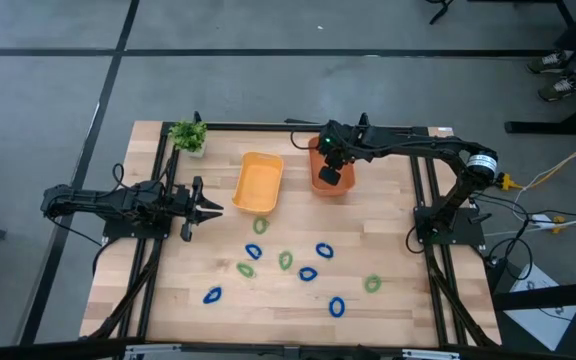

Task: Sort items
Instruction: Put the green keychain into the orange bin, then put the blue keychain into the yellow bin

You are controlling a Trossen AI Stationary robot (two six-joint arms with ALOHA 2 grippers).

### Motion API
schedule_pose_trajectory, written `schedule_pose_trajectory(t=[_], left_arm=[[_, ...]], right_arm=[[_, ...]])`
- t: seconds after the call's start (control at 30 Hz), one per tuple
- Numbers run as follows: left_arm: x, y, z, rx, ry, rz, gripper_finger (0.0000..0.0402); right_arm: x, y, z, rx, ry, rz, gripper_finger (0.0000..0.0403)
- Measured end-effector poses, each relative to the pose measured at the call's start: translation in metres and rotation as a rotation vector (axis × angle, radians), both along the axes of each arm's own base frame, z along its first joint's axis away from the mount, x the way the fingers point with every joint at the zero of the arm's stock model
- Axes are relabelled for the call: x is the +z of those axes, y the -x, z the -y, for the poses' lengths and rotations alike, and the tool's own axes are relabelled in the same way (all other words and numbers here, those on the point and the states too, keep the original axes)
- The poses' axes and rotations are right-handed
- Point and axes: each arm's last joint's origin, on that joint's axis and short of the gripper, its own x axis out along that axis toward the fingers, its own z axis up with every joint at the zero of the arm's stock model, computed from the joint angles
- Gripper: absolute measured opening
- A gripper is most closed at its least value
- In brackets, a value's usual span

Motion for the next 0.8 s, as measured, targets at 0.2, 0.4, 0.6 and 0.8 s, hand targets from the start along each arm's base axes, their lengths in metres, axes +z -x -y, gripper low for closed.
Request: schedule_pose_trajectory(t=[0.2, 0.4, 0.6, 0.8], left_arm=[[0.0, 0.0, 0.0, 0.0, 0.0, 0.0, 0.007], [0.0, 0.0, 0.0, 0.0, 0.0, 0.0, 0.007], [0.0, 0.0, 0.0, 0.0, 0.0, 0.0, 0.007], [0.0, 0.0, 0.0, 0.0, 0.0, 0.0, 0.007]], right_arm=[[0.0004, 0.0001, 0.0001, -0.007, -0.002, 0.004, 0.0081], [0.0005, 0.0002, 0.0001, -0.019, -0.004, 0.008, 0.0171], [0.0005, 0.0001, 0.0001, -0.029, -0.008, 0.012, 0.022], [0.0003, -0.0003, -0.0007, -0.065, -0.057, 0.045, 0.0225]])
